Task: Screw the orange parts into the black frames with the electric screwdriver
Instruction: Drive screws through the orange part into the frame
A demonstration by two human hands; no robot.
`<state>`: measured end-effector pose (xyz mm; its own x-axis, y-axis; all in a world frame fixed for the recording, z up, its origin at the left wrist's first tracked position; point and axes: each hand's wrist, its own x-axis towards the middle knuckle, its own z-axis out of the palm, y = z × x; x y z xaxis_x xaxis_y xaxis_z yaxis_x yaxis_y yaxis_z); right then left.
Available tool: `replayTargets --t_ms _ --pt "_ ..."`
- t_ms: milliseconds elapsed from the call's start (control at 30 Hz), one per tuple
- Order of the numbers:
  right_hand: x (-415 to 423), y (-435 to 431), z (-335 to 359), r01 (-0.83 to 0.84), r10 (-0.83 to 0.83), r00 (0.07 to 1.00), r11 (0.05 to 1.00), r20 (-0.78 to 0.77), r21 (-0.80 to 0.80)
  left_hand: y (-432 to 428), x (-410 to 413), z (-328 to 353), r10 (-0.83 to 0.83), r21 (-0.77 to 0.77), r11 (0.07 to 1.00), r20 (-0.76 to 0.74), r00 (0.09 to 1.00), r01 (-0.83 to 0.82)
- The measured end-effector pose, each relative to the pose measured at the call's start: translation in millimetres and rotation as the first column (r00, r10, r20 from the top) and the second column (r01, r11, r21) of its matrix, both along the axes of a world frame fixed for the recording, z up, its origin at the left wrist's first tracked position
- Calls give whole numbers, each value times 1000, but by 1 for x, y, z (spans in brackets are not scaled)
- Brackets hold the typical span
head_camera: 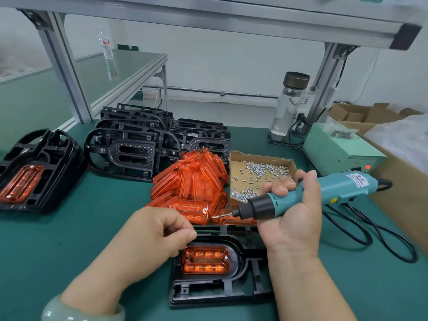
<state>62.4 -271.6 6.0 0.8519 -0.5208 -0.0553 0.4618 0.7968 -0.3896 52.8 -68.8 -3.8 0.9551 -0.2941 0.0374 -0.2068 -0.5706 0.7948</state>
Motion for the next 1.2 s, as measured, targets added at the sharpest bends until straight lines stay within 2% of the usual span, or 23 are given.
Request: replayTargets --t_ms 100,267,400,767,967,1200 --pt "0 -3 0 3 -3 1000 1000 -14 -16 11 2 -2 -29 164 986 -42 999 35" --pt "1 -4 1 0 -1 1000 1000 -19 -27 15 2 -4 -98 261 955 -167 981 139" --pt "1 -4 0 -8 5 999 998 -36 -70 10 1 -7 -120 271 949 -172 978 164" --pt "-2 -6 0 -77 67 996 982 -59 -174 -11 -3 -18 -206 248 946 -46 978 211" --pt "-3 -1 -2 -173 152 984 950 -98 -261 -12 -3 -19 -218 223 949 -54 974 224" --pt "-1 8 -5 -178 152 984 906 -97 -384 -13 -2 -22 -209 225 952 -21 978 208"
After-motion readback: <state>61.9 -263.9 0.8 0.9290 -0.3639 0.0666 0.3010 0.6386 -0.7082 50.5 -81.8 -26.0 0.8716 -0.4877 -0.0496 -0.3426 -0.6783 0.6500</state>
